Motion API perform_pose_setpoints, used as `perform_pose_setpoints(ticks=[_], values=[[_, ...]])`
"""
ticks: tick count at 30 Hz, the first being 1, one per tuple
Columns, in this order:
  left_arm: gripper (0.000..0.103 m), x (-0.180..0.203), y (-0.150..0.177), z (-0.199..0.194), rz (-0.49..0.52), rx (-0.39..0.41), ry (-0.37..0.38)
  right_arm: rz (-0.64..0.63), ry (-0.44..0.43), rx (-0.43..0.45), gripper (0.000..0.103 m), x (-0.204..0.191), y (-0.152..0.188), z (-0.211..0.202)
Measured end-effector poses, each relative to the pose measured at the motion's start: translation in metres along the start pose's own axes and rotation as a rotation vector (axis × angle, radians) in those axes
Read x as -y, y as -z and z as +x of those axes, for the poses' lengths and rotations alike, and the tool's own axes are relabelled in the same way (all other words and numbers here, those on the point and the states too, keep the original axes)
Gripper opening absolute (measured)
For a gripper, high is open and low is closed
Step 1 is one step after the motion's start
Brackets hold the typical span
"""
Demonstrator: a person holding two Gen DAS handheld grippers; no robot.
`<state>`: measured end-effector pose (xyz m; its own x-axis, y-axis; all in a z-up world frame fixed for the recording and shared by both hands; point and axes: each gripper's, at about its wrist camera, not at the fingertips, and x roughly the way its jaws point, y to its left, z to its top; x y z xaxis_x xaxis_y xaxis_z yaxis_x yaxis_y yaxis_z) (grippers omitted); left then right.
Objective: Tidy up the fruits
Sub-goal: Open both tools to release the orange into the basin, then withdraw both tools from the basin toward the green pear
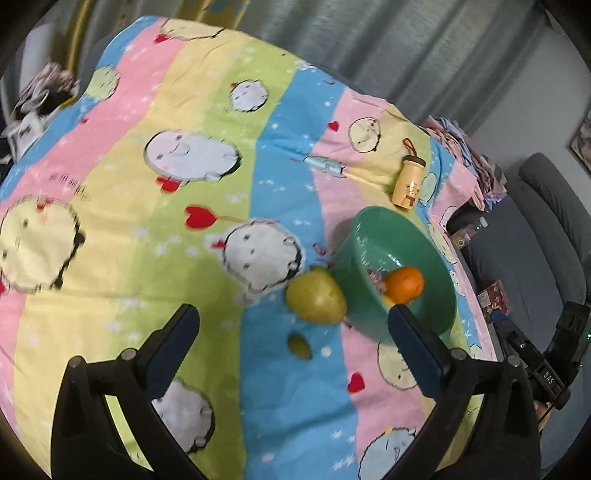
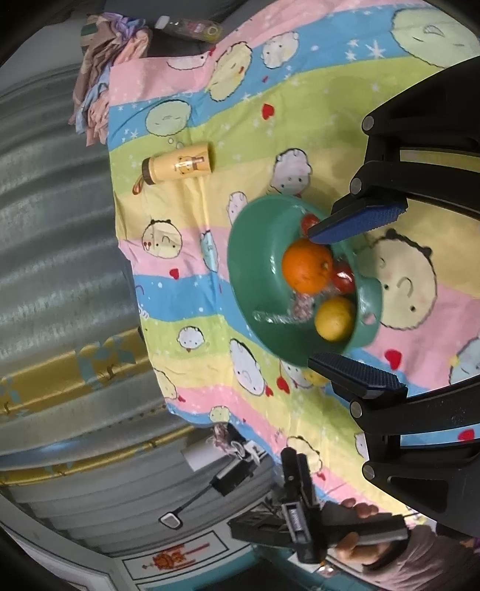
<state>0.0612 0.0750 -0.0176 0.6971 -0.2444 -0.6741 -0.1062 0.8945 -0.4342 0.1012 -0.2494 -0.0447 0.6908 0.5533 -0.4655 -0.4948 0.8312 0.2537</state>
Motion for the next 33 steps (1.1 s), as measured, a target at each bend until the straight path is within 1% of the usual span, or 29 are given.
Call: perform_pose_setpoints(ticks=[7,10,14,17,24,33], values=[[0.102,-0.015,0.026,-0.004,-0.053,-0.034,0.010,-0.023,-0.034,-0.039,0.062,-0.021,0.019,-0.001],[0.102,-0.018,0.035,-0.003,-0.060,-0.053,0.018,-0.024,-0.050,-0.066,0.062,-0.029,0.030,0.003],[0.102,-0.023,0.045,0.000,-0.064,-0.078,0.026,-0.023,-0.071,-0.116,0.062,-0.039,0.043,0.013],[0.102,-0.027,0.051,0.001,-0.065,-0.090,0.039,-0.001,-0.106,-0.147,0.062,-0.047,0.052,0.023],[0.102,-0.031,0.058,0.005,-0.027,-0.106,0.042,-0.003,-0.123,-0.186,0.062,-0.064,0.061,0.047],[0.102,-0.020,0.050,0.009,0.068,-0.074,0.020,-0.038,-0.104,-0.213,0.062,-0.081,0.066,0.070]])
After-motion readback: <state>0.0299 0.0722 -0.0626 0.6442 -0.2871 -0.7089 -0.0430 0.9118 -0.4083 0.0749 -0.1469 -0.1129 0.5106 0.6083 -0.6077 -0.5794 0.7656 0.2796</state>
